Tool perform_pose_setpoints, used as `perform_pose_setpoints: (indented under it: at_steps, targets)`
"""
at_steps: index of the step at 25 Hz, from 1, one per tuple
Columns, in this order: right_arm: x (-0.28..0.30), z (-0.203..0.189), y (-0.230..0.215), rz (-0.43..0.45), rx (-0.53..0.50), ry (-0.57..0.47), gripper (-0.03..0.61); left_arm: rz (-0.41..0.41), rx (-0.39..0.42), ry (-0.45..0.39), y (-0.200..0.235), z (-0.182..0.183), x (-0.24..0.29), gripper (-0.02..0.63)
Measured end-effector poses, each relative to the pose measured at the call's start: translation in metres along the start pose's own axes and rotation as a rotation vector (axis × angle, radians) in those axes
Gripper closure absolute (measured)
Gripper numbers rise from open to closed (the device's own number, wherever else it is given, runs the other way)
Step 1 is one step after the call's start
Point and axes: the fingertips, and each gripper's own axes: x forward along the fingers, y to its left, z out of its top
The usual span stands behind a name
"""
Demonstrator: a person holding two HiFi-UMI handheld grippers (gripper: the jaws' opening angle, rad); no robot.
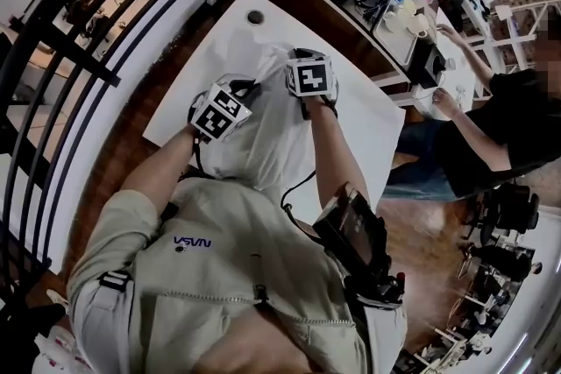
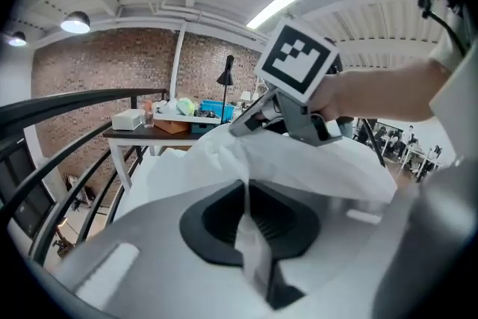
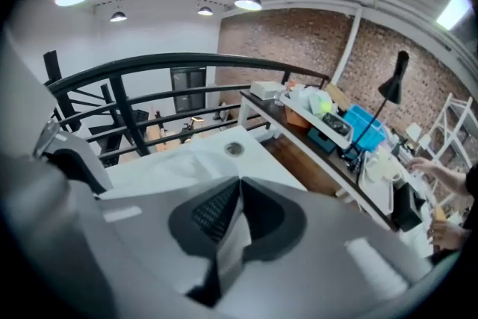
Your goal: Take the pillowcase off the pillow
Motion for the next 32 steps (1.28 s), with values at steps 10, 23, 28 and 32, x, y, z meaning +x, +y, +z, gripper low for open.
perform_pose_setpoints:
  at_steps: [10,23,28,32]
  targets:
    - [-0.015,-0.074,-0.050,-0.075,0.189,0.145,0.572,0.049,-0.046,-0.144,0.006,-0.001,-0.047,0.594]
    - [-0.021,-0.058,-0.045,-0.072,0.190,-0.052,0.448,0.036,0.024,-0.022,0.026,-0.012,-0.001,0.485]
    - [-0.070,-0.038,-0.029,-0.102,0.214,-0.215,0.437,0.036,-0.029,-0.070,0.016,-0.018,-0.038,0.428]
    - [-0.113,-0.052,-0.004,-0.139,0.249,-0.273,0.437,0.007,-0.072,-0.084,-0.006,-0.030,-0.068,0.420]
